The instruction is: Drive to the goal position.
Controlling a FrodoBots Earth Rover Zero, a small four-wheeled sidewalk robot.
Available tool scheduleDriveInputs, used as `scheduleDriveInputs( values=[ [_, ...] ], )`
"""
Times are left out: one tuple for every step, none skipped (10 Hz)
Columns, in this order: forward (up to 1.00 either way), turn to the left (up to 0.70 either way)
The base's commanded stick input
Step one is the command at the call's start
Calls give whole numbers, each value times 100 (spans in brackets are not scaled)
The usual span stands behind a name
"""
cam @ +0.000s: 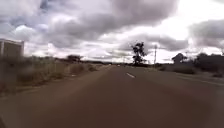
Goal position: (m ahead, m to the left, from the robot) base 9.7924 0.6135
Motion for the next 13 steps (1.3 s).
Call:
scheduleDriveInputs(
  values=[
    [70,-32],
    [70,-32],
    [70,-21],
    [70,-3],
    [70,3],
    [70,3],
    [70,3],
    [70,3],
    [70,3],
    [70,3],
    [70,3],
    [70,3],
    [70,3]
  ],
)
